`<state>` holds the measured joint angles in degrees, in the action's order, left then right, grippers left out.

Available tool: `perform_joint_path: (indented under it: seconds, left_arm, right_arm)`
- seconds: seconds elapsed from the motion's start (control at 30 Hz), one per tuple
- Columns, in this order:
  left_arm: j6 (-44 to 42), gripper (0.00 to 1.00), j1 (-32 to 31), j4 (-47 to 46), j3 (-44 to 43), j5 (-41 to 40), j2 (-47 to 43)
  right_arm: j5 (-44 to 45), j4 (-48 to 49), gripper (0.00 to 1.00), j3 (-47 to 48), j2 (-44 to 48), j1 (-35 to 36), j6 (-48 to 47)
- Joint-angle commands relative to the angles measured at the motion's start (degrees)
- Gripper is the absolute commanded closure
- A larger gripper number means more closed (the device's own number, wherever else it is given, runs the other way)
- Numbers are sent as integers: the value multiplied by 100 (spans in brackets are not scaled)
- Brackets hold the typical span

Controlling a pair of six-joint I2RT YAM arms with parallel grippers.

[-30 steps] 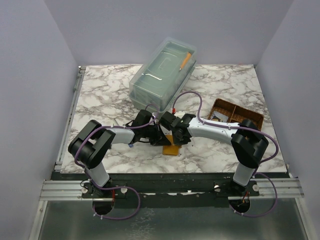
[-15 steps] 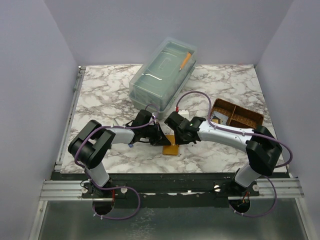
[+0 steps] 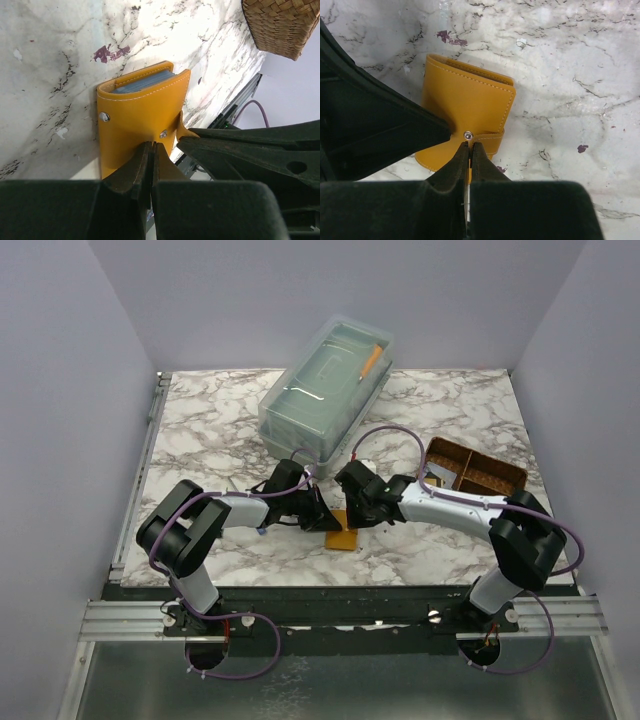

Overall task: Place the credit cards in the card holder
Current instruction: Close the card holder at the center of the board.

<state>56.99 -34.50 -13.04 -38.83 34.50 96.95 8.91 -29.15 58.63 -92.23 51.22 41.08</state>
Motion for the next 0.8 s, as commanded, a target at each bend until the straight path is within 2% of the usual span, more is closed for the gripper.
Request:
perform_joint_path:
  seconds: [0.0,0.27,0.5,0.63,0.77]
  left_arm:
    - [-144,98,-13,-43,71,-137,9]
    - [-153,98,-13,-41,49,-119,35]
    - [-152,98,-11,-41,42,-119,47]
    - [-153,98,-13,-41,39,-112,53]
    - [-161,98,-13,-43,14,-102,72]
  right_arm:
    - [-244,180,98,104,-262,-60,35]
    - [-169,111,96,86,-427,-67,49]
    - [-95,35,77,102,-411,-99,101]
    - [-206,184,80,14,-217,-129,128]
    - [-214,156,91,20,-226,-139,120]
